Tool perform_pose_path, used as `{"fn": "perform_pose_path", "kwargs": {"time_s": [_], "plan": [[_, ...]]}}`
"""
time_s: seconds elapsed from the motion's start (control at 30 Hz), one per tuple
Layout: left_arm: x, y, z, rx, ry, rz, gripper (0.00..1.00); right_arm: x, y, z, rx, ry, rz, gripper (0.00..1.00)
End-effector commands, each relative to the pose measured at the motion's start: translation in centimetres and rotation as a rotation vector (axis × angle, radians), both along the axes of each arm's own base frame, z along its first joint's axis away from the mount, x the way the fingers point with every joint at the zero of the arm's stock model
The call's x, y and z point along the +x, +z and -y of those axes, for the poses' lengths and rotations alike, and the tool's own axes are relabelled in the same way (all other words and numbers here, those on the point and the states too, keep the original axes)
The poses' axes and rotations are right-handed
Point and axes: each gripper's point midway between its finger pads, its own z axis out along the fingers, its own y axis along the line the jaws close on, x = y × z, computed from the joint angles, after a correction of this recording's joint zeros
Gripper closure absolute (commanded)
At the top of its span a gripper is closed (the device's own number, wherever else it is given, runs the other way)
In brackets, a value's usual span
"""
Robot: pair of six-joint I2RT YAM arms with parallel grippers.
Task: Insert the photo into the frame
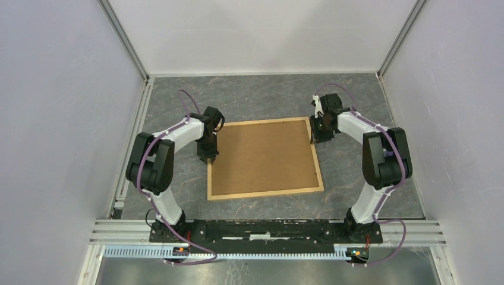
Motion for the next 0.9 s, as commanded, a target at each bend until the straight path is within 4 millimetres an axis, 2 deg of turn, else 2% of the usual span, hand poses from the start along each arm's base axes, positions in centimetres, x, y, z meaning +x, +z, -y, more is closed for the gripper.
{"fn": "perform_pose_path", "kwargs": {"time_s": [0.0, 0.4, 0.53, 0.67, 0.8, 0.87], "plan": [[0.0, -1.5, 0.4, 0.007, -0.060, -0.014, 0.98, 0.2, -1.2, 0.4, -0.024, -0.009, -0.009, 0.67], [0.0, -1.5, 0.3, 0.012, -0.060, -0.015, 0.98, -0.3, -2.4, 0.9, -0.086, -0.014, -0.037, 0.68], [0.1, -1.5, 0.3, 0.011, -0.060, -0.012, 0.98, -0.3, -2.2, 1.2, -0.102, -0.018, -0.032, 0.68], [0.0, -1.6, 0.3, 0.013, -0.059, -0.016, 0.98, 0.4, -0.3, -0.6, -0.011, 0.015, -0.004, 0.67], [0.0, -1.5, 0.2, 0.016, -0.059, -0.012, 0.98, 1.3, 2.3, -0.8, 0.037, 0.012, 0.053, 0.65], [0.0, -1.5, 0.3, 0.015, -0.060, -0.015, 0.98, 1.4, 2.9, -0.8, 0.049, 0.008, 0.066, 0.65]]}}
